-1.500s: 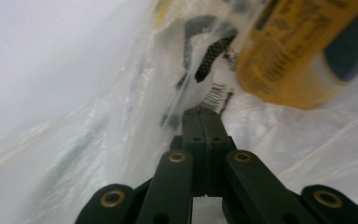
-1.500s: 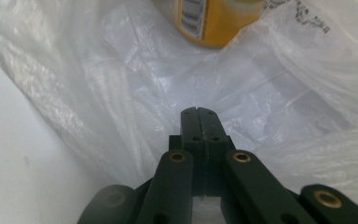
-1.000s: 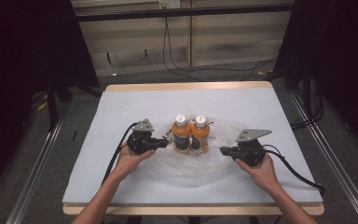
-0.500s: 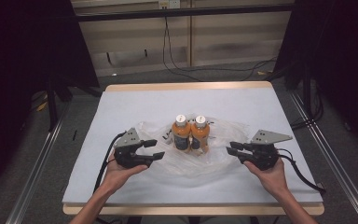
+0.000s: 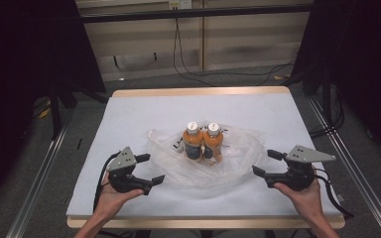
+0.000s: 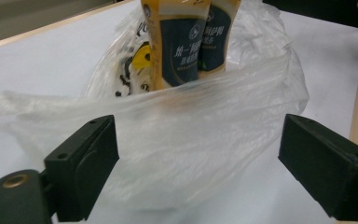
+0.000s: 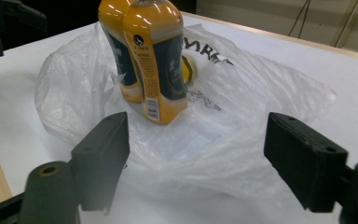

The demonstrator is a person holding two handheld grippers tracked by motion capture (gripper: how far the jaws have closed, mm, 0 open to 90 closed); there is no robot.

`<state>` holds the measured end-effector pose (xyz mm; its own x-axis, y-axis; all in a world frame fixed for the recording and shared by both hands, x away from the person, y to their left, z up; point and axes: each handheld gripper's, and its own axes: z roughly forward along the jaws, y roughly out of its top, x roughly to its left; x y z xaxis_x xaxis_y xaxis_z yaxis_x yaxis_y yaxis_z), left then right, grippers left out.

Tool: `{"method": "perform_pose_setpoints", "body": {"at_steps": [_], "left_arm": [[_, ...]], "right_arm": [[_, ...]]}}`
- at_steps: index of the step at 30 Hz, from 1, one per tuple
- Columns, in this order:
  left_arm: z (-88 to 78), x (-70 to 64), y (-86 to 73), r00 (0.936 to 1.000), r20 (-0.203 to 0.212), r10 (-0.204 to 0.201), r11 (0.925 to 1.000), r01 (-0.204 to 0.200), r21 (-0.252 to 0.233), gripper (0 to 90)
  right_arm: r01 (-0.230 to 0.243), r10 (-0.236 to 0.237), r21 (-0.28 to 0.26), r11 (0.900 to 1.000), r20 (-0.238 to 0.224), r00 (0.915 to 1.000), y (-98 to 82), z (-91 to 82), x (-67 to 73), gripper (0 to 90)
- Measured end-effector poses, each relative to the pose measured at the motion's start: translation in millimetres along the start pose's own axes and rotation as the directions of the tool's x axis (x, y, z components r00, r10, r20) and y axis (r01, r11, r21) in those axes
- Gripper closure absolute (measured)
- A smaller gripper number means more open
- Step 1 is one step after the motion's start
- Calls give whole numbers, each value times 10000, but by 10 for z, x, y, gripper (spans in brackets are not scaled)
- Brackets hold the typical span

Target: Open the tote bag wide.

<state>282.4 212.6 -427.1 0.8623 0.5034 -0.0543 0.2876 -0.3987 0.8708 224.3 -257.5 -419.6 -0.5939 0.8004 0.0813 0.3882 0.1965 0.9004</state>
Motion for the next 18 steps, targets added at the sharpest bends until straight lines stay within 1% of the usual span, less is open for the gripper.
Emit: {"method": "perform_pose_setpoints", "body": {"at_steps": [1,2,3,4,5,6,8,9,10,11,12,14,15,16,17,18], "left_arm": [[-28,2,-27,9999,-131,-40,9998,42,186,70],[-57,-4,-53,9996,-258,-123,9997,128,218,68],[-86,7,-72,9995,-301,-62,9998,68,212,67],[-127,12,-105,9988,-434,-223,9997,228,101,65],[-162,24,-125,9983,-505,-292,9996,293,4,52],[-191,20,-147,9972,-562,-487,9988,481,-114,46],[-247,17,-188,9954,-658,-695,9973,678,-270,41],[-264,1,-202,9948,-762,-682,9973,661,-309,35],[-295,-16,-226,9948,-775,-654,9975,632,-304,34],[-329,-31,-256,9952,-804,-554,9980,528,-349,33],[-370,-60,-298,9935,-1055,-417,9988,388,-291,27],[-440,-95,-376,9908,-1318,-312,9992,275,-297,23],[-468,-102,-408,9895,-1379,-421,9987,375,-353,23],[-509,-102,-444,9867,-1536,-523,9977,452,-496,24],[-564,-102,-486,9826,-1727,-683,9958,567,-713,23],[-597,-98,-509,9796,-1877,-718,9948,566,-853,23]], "right_arm": [[-44,45,-16,10000,56,10000,-12,-21,-1,199],[-95,94,21,10000,157,9998,-29,-63,-8,196],[-141,141,-27,9999,291,9995,-39,-104,-11,183],[-165,170,-117,9998,405,9990,-45,-134,-17,160],[-302,314,-233,9993,500,9983,-54,-186,-30,144],[-357,377,-329,9988,608,9974,-62,-221,-41,133],[-447,485,-479,9979,811,9955,-83,-275,-48,85],[-482,526,-498,9976,898,9946,-99,-303,-51,69],[-503,552,-528,9973,956,9939,-113,-317,-47,45],[-477,538,-608,9970,1038,9931,-138,-333,-44,30],[-503,577,-711,9962,1061,9927,-167,-347,-45,32],[-649,736,-895,9939,975,9925,-228,-372,-55,27],[-680,770,-918,9935,987,9921,-259,-379,-64,25],[-721,809,-870,9936,1018,9915,-276,-388,-64,24],[-702,803,-904,9934,1132,9903,-299,-400,-66,18],[-702,823,-958,9929,1286,9883,-322,-419,-63,10]]}}
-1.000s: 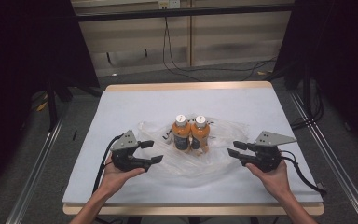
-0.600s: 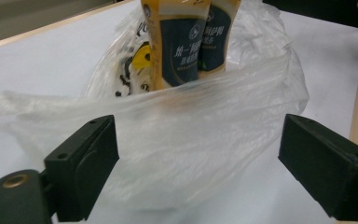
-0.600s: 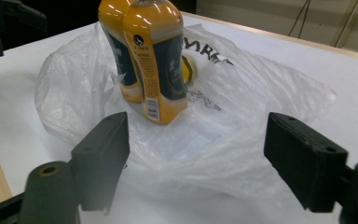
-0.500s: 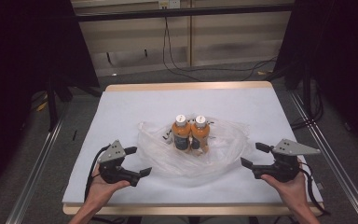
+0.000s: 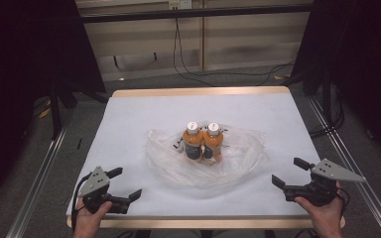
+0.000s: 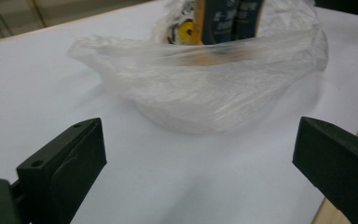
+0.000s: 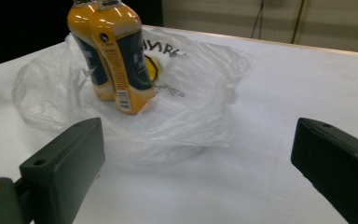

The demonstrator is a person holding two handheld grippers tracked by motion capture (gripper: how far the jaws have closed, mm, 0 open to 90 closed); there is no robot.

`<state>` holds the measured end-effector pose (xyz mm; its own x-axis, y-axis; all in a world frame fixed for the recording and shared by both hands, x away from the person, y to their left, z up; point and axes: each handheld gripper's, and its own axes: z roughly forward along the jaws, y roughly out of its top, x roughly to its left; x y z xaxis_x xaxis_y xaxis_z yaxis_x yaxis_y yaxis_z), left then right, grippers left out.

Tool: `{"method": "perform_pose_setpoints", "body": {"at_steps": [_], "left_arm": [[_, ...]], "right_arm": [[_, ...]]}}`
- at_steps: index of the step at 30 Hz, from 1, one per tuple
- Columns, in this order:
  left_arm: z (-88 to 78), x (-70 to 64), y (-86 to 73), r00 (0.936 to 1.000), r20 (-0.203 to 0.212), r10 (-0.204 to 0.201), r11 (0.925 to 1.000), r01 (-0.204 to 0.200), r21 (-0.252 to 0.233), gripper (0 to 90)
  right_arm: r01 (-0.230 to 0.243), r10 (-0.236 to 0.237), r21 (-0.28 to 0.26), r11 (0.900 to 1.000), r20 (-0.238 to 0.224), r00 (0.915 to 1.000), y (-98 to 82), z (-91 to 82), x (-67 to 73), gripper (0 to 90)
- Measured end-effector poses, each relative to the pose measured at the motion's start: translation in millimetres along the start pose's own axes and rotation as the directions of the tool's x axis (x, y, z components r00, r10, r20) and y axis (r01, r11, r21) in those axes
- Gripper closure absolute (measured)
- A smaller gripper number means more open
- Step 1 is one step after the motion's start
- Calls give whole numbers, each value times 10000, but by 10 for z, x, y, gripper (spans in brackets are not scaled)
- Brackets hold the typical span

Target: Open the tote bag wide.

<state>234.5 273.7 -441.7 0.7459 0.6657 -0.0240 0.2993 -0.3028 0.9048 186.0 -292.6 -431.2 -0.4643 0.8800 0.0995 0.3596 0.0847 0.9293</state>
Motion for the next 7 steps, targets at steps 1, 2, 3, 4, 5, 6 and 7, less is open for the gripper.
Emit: {"method": "perform_pose_setpoints", "body": {"at_steps": [1,2,3,4,5,6,7], "left_arm": [[-40,14,-38,9993,-314,-178,9993,167,-348,23],[-72,48,-61,9992,-347,-203,9988,187,-448,22],[-88,75,-74,9988,-345,-359,9980,340,-536,22],[-94,83,-85,9976,-451,-528,9965,497,-670,22],[-98,101,-87,9976,-512,-464,9964,426,-731,22],[-96,108,-87,9966,-608,-551,9956,502,-792,22],[-92,118,-88,9966,-646,-517,9954,463,-834,22]], "right_arm": [[-14,15,-51,10000,89,10000,-9,-10,-1,10],[22,-20,-88,10000,259,9997,-23,-36,-5,9],[46,-42,-146,9999,294,9996,-37,-49,-14,10],[34,-30,-136,9999,355,9994,-49,-59,-24,10],[21,-18,-70,10000,391,9992,-65,-62,-36,11],[-55,58,-68,10000,426,9991,-74,-61,-44,10],[-146,149,-56,9999,443,9989,-84,-57,-52,10]]}}
